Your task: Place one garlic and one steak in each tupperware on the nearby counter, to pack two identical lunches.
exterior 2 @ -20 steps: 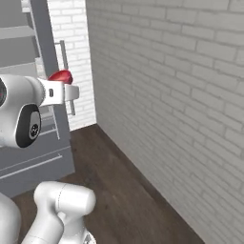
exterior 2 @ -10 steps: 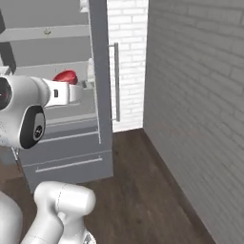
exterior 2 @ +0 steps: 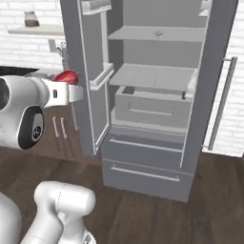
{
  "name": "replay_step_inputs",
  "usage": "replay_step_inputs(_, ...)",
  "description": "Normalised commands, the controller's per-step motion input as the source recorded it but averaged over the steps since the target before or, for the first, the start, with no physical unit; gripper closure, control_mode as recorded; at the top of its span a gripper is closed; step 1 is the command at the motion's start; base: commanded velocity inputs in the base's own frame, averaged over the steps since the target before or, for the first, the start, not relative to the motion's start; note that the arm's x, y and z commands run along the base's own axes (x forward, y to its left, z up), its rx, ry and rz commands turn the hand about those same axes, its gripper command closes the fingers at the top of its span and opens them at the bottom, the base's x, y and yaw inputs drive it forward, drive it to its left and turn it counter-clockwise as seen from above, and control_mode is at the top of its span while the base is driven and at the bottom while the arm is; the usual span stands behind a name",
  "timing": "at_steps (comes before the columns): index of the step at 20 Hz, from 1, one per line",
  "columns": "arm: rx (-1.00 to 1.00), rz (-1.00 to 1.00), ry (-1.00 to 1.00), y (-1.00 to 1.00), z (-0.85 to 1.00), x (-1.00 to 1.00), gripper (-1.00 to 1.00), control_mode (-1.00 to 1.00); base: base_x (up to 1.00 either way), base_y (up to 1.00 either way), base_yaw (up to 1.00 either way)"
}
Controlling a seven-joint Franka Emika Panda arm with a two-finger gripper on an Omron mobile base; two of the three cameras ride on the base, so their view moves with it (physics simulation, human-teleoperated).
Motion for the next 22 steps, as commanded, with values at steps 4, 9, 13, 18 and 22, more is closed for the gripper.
replay_step_inputs(4,0.0,0.0,0.0,0.0,0.0,0.0,1.0,1.0,0.0,0.48,0.82)
replay_step_inputs(9,0.0,0.0,0.0,0.0,0.0,0.0,1.0,1.0,0.0,0.56,0.8)
replay_step_inputs(13,0.0,0.0,0.0,0.0,0.0,0.0,1.0,1.0,0.6,0.47,0.69)
replay_step_inputs(18,0.0,0.0,0.0,0.0,0.0,0.0,1.0,1.0,1.0,-0.1,0.47)
replay_step_inputs(22,0.0,0.0,0.0,0.0,0.0,0.0,1.0,1.0,1.0,-0.15,0.23)
